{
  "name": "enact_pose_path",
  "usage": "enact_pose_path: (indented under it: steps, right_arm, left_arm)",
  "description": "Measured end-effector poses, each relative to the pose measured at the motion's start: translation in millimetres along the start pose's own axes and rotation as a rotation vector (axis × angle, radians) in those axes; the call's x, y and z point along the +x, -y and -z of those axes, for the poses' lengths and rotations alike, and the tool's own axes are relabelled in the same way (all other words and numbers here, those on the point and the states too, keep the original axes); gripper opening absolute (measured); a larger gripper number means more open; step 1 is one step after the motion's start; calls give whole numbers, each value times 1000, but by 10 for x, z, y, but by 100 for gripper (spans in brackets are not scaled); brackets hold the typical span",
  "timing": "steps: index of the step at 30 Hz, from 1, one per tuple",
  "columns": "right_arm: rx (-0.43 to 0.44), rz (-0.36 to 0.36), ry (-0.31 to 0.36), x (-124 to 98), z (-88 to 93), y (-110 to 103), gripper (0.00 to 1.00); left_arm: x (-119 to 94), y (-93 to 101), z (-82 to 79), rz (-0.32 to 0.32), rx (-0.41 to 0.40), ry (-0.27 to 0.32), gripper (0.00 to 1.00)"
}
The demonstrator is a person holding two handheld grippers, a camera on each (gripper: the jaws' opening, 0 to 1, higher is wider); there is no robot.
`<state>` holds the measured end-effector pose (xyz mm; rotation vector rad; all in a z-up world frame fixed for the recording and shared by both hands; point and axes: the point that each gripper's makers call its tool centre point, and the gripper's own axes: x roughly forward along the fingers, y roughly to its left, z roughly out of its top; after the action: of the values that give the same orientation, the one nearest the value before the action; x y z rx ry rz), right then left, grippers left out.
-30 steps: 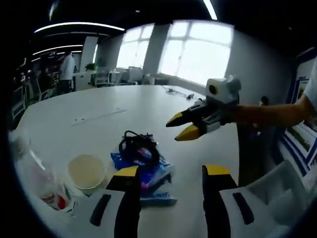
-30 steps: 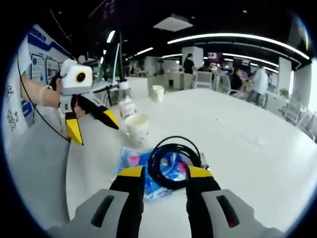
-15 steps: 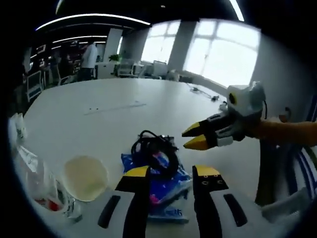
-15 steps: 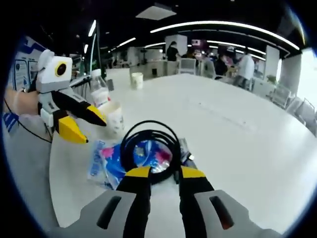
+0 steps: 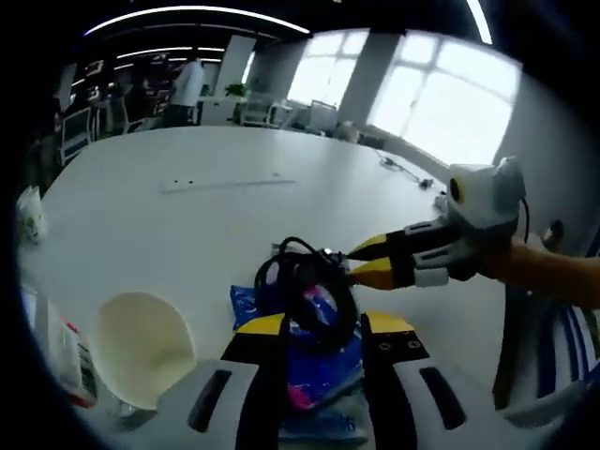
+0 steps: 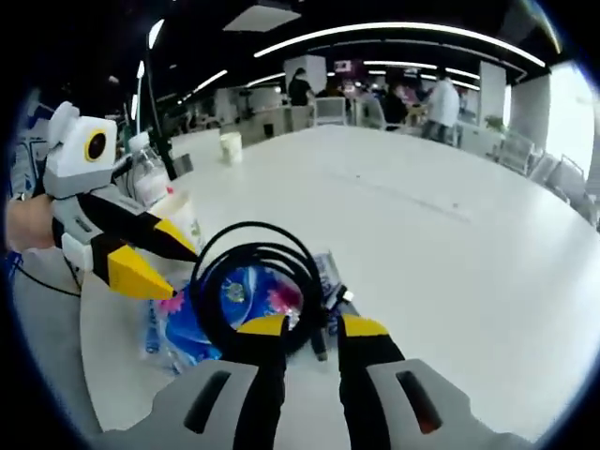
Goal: Arrange the tabletop items into an orderly group along one side of the table until the central work area is clear of visible clutter.
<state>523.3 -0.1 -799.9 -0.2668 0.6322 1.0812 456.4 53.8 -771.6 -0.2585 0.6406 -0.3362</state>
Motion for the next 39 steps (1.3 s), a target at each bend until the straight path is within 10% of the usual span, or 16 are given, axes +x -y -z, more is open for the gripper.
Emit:
enact_pose_path:
  steps: [39]
  right_arm:
    - [38, 55, -50, 256, 135, 65, 10]
  left_arm:
    - [168, -184, 85, -47, -23, 13, 3]
